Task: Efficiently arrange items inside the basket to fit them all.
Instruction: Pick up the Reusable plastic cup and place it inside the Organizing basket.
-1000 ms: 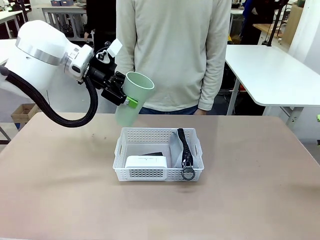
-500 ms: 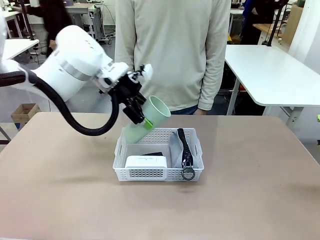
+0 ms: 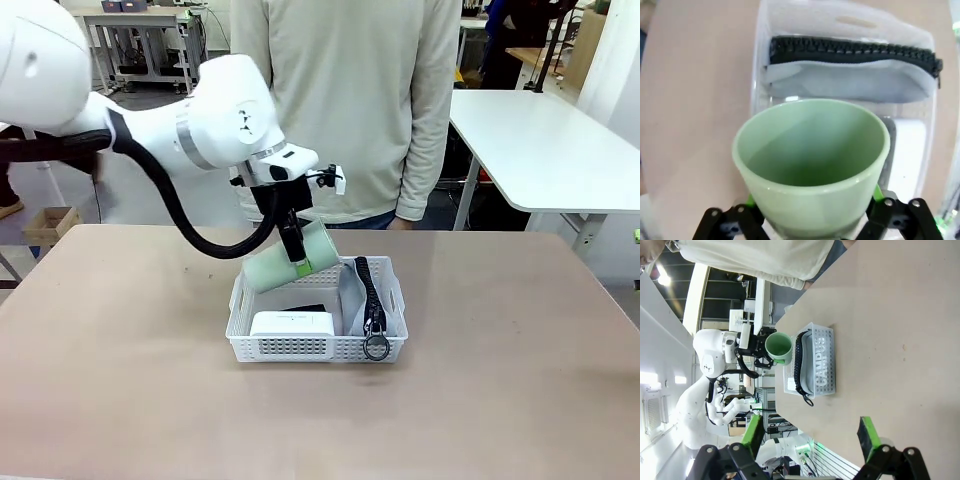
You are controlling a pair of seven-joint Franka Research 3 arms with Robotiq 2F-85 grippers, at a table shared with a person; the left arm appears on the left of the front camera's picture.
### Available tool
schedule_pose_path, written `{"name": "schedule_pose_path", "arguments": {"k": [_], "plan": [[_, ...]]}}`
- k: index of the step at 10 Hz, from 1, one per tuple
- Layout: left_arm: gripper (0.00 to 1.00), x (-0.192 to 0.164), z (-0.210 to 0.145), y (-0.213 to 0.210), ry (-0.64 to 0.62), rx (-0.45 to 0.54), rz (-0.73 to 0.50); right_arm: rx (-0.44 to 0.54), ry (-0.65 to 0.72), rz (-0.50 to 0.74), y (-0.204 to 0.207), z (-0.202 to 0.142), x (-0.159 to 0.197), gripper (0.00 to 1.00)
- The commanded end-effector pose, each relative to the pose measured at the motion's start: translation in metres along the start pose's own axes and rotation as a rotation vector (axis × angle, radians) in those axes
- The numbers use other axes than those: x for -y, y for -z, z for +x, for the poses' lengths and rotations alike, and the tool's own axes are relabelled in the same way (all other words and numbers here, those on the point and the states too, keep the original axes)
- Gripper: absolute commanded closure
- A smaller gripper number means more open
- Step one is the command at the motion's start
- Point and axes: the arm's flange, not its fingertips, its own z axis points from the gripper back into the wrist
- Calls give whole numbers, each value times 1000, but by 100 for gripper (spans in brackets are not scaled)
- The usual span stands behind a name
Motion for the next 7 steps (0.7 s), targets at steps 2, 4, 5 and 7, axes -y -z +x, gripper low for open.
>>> {"name": "schedule_pose_path", "arguments": {"k": [2,4,5,7], "plan": [[12,-7,24,4,62,-134,34,4,-28,17,-1,1,0,0],[12,-5,29,13,168,-175,72,4,-28,17,-1,1,0,0],[12,-3,31,16,193,-178,69,4,-28,17,-1,1,0,0],[12,-4,35,28,186,-207,44,4,-28,17,-1,1,0,0]]}}
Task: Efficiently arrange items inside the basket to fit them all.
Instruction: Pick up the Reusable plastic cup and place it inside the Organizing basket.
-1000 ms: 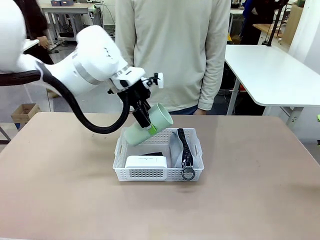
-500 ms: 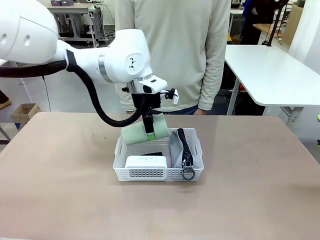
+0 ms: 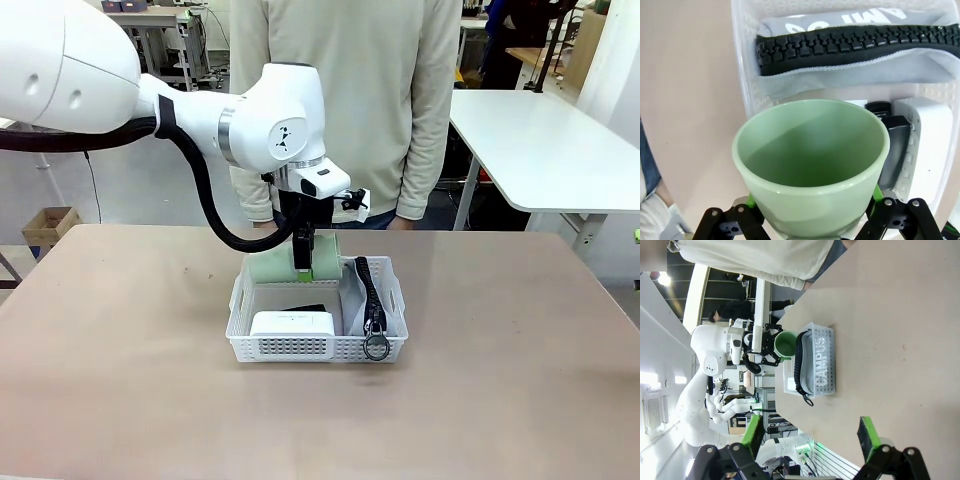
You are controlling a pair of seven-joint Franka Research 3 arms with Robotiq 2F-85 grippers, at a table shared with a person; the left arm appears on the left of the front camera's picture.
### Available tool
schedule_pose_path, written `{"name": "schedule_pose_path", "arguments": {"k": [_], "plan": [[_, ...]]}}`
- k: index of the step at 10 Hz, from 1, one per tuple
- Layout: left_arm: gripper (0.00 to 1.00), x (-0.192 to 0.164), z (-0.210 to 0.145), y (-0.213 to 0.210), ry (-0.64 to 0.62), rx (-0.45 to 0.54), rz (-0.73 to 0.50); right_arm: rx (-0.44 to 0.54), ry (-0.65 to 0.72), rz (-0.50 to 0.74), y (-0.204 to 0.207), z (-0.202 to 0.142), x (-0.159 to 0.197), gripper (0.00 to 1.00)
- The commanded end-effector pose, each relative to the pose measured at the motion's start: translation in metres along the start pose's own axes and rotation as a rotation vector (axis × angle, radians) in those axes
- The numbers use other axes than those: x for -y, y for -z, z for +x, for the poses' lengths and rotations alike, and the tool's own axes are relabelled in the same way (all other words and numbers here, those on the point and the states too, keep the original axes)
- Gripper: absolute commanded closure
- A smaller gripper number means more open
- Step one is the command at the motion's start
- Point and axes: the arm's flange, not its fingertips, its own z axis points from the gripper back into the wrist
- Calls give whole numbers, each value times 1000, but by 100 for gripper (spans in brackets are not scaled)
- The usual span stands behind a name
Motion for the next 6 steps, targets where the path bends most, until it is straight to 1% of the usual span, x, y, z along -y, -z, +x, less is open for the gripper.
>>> {"name": "schedule_pose_path", "arguments": {"k": [1,3,4,5,6], "plan": [[12,-5,2,14,11,-29,-29,4,-28,17,-1,1,0,0],[12,-8,7,22,13,-45,-41,4,-28,17,-1,1,0,0],[12,-10,9,28,5,-69,-59,4,-28,17,-1,1,0,0],[12,-12,9,34,-13,-117,-95,4,-28,17,-1,1,0,0],[12,-13,8,36,-22,-128,-107,4,-28,17,-1,1,0,0]]}}
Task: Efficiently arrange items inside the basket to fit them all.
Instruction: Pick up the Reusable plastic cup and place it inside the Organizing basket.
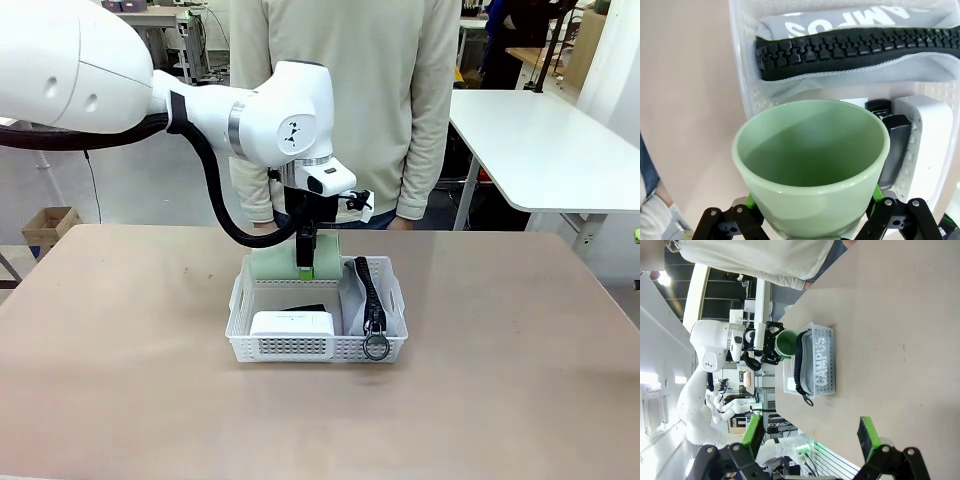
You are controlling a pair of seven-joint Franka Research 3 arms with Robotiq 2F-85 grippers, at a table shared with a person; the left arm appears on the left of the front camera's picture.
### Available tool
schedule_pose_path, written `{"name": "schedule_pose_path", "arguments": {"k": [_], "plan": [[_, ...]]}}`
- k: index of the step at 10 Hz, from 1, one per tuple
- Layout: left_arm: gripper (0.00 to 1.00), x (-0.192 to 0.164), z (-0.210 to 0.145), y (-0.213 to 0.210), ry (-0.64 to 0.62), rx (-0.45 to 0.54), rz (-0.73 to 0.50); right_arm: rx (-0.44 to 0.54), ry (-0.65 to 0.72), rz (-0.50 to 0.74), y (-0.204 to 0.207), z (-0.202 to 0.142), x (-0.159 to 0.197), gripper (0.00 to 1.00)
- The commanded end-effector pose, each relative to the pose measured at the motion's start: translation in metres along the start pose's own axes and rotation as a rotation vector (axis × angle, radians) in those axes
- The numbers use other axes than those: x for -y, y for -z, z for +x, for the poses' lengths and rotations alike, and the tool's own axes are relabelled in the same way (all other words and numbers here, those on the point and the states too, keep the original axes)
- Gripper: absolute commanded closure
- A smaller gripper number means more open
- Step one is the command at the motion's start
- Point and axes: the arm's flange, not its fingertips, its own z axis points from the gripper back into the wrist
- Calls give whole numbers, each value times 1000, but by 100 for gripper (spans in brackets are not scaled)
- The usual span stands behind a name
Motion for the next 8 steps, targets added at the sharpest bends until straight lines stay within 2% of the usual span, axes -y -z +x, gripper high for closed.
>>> {"name": "schedule_pose_path", "arguments": {"k": [1,3,8], "plan": [[12,-4,0,36,-28,-72,-78,4,-28,17,-1,1,0,0],[12,1,1,34,-25,-60,-81,4,-28,17,-1,1,0,0],[12,39,-4,4,-7,-27,67,4,-28,17,-1,1,0,0]]}}
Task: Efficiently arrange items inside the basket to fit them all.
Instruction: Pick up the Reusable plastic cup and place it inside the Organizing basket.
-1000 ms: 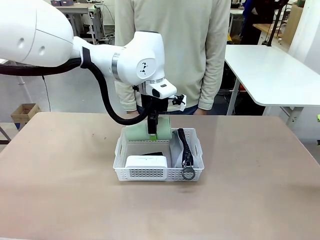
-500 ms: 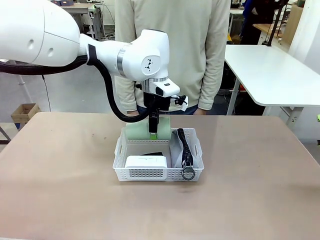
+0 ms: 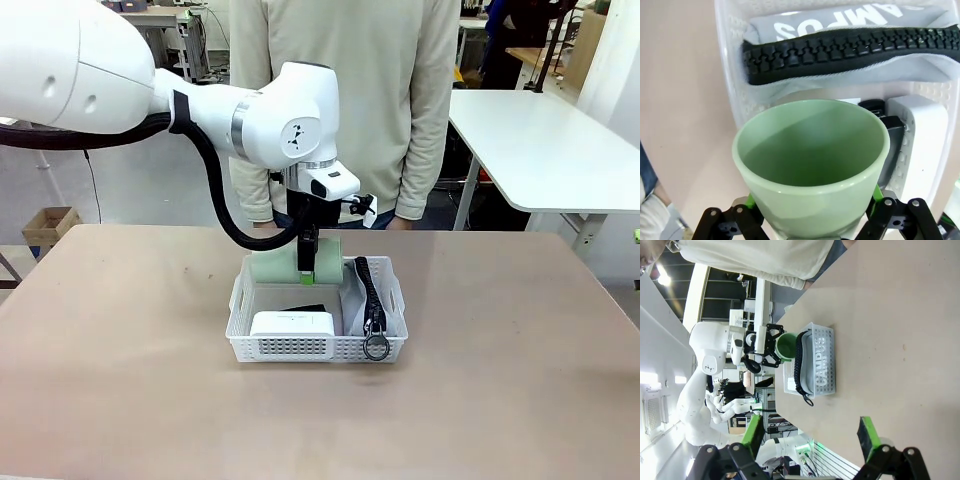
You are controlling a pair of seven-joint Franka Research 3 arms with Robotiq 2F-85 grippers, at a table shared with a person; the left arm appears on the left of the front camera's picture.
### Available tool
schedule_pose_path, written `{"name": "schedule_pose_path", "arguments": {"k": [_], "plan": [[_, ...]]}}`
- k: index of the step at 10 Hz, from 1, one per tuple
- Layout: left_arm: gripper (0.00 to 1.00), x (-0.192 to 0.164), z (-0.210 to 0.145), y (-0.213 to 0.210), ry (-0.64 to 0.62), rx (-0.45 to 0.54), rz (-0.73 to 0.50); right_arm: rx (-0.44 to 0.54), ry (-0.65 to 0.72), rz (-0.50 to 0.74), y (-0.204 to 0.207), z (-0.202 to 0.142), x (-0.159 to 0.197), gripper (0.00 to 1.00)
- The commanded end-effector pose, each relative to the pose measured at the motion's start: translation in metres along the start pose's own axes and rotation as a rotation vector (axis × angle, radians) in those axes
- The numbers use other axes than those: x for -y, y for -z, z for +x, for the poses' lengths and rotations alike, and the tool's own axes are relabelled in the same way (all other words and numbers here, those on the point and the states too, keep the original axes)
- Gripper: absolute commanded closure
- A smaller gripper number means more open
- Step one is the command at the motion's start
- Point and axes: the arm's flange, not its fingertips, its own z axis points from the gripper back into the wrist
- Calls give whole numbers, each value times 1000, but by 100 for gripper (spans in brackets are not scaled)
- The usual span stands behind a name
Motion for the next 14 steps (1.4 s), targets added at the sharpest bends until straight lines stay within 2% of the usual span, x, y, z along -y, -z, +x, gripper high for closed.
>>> {"name": "schedule_pose_path", "arguments": {"k": [1,4,14], "plan": [[12,32,-11,-2,-9,-1,92,4,-28,17,-1,1,0,0],[12,42,-15,-8,-22,21,146,4,-28,17,-1,1,0,0],[12,18,-10,20,-31,-5,29,4,-28,17,-1,1,0,0]]}}
